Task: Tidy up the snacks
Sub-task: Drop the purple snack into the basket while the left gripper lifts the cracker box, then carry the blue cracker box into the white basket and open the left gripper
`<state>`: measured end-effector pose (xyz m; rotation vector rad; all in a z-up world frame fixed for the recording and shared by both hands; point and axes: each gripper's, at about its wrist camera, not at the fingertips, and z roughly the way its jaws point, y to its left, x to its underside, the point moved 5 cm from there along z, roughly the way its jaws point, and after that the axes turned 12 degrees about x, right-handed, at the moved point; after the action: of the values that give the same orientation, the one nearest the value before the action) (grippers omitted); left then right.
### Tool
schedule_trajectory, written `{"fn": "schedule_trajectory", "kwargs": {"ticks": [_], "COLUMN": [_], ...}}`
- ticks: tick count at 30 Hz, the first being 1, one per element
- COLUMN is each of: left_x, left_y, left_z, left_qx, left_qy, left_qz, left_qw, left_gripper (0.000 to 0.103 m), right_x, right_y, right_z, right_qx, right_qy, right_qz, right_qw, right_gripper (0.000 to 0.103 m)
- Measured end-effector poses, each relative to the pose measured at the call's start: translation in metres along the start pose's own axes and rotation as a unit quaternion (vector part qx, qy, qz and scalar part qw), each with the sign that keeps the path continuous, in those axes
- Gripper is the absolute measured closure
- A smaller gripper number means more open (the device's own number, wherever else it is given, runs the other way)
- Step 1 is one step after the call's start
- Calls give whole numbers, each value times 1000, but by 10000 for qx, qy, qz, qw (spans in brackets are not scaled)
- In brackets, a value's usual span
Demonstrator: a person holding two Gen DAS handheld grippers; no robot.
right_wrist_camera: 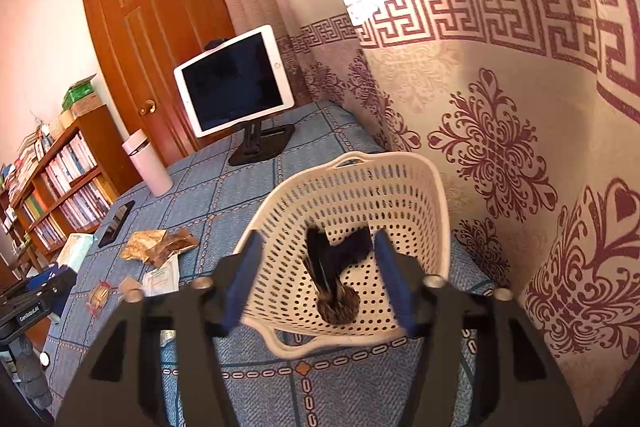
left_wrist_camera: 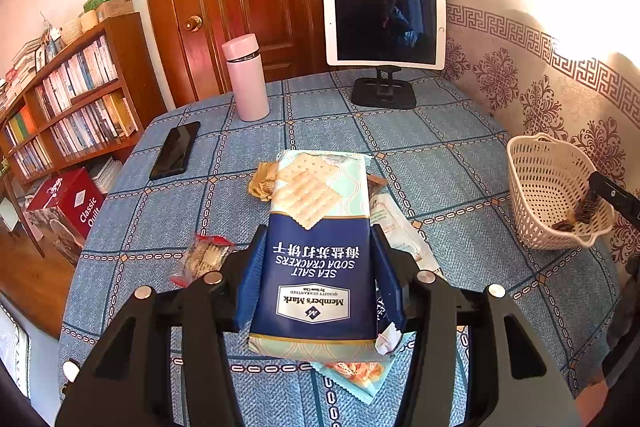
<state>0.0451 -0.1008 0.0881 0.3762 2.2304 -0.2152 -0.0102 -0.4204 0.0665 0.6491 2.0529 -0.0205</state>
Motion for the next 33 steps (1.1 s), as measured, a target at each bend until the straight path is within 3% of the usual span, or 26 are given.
{"fn": "schedule_trajectory", "kwargs": {"ticks": [11,21,25,26,29,33], "left_x": [-19,-57,-61,-58,-44,-14], "left_y": [-41,-119,-127,-125,-114,-108], "left_z": [15,35,40,43,51,68], "left_qx": [382,1098,1121,1112,952,906], "left_qy": [38,-118,-92,-15,233,682], "left_qz": [265,806,802,752,537,409], "left_qw": [9989,9906,9904,9909,9937,9927], "left_gripper": [52,58,57,55,34,33], "right_x": [16,19,22,22,23,25], "right_y": [-2,-6,-10,-10,-11,-11], "right_z": [-8,-22,-25,-25,-22,-18], "right_qx": [49,-16,-91,-121,-171,-226], "right_qy": [-88,-187,-179,-167,-135,-83], "right_qz": [-168,-201,-159,-142,-113,-95], "right_qw": [9998,9996,9997,9997,9997,9997], "right_gripper": [28,28,28,28,28,28]}}
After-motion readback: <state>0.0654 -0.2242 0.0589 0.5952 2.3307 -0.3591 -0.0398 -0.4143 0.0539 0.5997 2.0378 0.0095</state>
